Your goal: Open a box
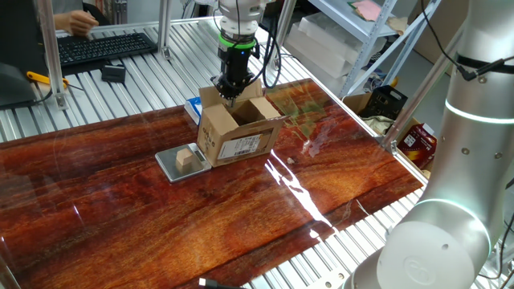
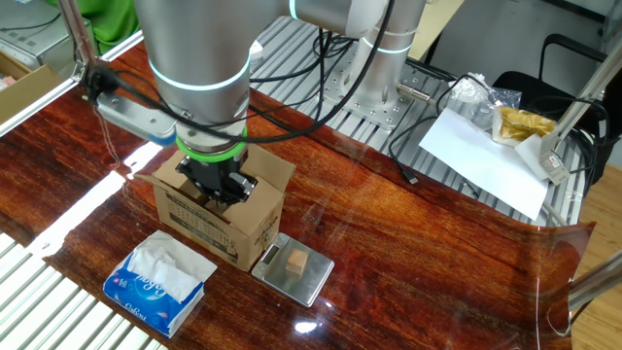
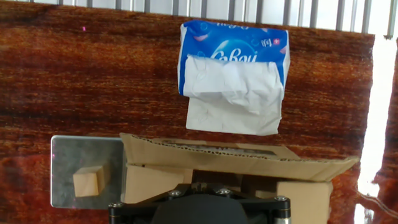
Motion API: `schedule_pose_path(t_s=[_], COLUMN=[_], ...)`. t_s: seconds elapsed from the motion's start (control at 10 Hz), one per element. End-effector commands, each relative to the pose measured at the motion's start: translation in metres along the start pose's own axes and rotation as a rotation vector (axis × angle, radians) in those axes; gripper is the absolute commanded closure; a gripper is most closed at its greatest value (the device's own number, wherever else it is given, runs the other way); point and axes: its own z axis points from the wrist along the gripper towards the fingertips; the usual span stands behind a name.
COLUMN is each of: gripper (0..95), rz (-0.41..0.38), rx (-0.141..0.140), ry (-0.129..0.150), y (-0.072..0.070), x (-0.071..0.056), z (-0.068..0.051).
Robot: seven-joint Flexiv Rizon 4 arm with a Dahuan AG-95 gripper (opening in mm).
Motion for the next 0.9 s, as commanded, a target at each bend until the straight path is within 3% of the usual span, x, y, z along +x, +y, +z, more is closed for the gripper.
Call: schedule_pose_path(t_s=[0.1,0.9], gripper=[95.0,95.0], rz=[0.001,0.018], rx=[-0.003,-0.011], ry=[-0.001,0.000], y=[0.001,0.013], x=[0.003,0.011], z=[0.002,0.015])
